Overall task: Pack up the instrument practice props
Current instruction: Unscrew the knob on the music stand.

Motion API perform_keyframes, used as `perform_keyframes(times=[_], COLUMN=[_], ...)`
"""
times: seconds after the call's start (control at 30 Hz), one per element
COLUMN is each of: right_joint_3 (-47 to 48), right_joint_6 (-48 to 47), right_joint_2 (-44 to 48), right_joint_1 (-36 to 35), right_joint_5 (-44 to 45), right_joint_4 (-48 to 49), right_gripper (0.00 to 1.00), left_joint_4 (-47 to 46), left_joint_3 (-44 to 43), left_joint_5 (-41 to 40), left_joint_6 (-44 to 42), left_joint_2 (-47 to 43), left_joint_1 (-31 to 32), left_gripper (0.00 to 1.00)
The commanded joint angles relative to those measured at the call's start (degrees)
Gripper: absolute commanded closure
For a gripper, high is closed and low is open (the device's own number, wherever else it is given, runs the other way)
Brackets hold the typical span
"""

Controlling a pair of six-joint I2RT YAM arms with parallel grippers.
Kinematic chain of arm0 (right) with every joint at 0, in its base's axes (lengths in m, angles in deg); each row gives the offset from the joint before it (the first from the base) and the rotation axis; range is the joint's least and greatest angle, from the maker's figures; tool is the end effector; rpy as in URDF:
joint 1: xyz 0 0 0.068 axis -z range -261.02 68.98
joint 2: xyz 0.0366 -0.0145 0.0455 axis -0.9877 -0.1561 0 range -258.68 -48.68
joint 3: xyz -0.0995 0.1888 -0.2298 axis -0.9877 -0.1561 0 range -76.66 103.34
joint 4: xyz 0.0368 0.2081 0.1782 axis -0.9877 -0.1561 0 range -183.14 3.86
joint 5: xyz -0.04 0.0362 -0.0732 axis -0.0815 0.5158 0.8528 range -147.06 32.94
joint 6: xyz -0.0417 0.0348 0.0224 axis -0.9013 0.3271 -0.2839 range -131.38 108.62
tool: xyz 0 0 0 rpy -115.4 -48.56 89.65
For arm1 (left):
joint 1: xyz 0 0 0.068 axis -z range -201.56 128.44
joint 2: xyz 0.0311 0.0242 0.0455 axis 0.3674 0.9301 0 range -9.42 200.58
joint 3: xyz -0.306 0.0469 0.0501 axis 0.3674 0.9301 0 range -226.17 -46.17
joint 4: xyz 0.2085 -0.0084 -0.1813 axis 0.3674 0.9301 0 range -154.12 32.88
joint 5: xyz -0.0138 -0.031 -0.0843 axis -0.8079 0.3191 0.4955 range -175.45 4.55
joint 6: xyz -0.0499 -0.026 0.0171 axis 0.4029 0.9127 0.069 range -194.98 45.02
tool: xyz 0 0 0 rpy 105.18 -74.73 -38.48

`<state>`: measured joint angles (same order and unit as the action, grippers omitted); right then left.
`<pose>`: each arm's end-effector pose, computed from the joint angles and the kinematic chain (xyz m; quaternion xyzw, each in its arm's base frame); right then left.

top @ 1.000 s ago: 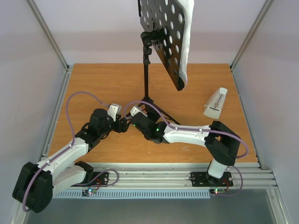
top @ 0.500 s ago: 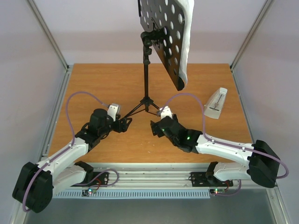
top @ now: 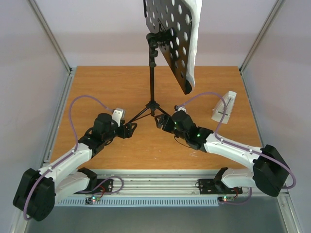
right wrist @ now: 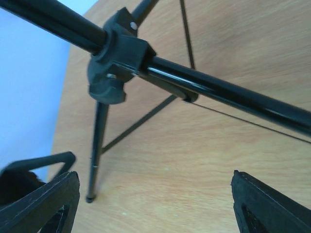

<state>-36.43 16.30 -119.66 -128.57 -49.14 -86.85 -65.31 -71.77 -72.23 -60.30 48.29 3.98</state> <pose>0.1895 0.1985 0.2602 -0.1169 0.8630 0.2499 0.4231 0.1841 -0.0987 0.2251 0.1382 0.8550 -0.2624 0.4255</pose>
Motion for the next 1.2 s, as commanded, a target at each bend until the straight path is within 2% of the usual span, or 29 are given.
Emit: perform_keyframes(times=[0.0,0.07,0.47,0.83,1.17], right_joint_3=[3.98,4.79,10.47,11.59,12.07], right_joint_6=[7.17,7.66,7.47,7.56,7.33], right_joint_2=[-3.66,-5.67,-13.75,-16.05,-17.01], right_joint_1=[1.8,2.73,3.53,3.96,4.0], right_joint_5=[-4.21,-5.5,-5.66,-5.99,-5.08], right_joint_4=[4.93,7.94,10.54,12.2,12.81], right_gripper=[0.15,0.18,0.29,0.49,0.53], left_joint_4=[-0.69,-0.59,-0.3,-0.14,-0.08], left_joint_3=[-0.77,-1.01,-1.19,-1.2,-1.28], left_joint_5=[-0.06,0.06,0.4,0.5,0.54], left_joint_6=[-0.8,-0.75,-0.7,-0.7,-0.7], left_joint_2=[0.73,1.1,1.26,1.09,0.91], left_joint_1=[0.21,0.21,0.21,0.21,0.21], left_gripper=[0.19,0.19,0.18,0.18,0.18])
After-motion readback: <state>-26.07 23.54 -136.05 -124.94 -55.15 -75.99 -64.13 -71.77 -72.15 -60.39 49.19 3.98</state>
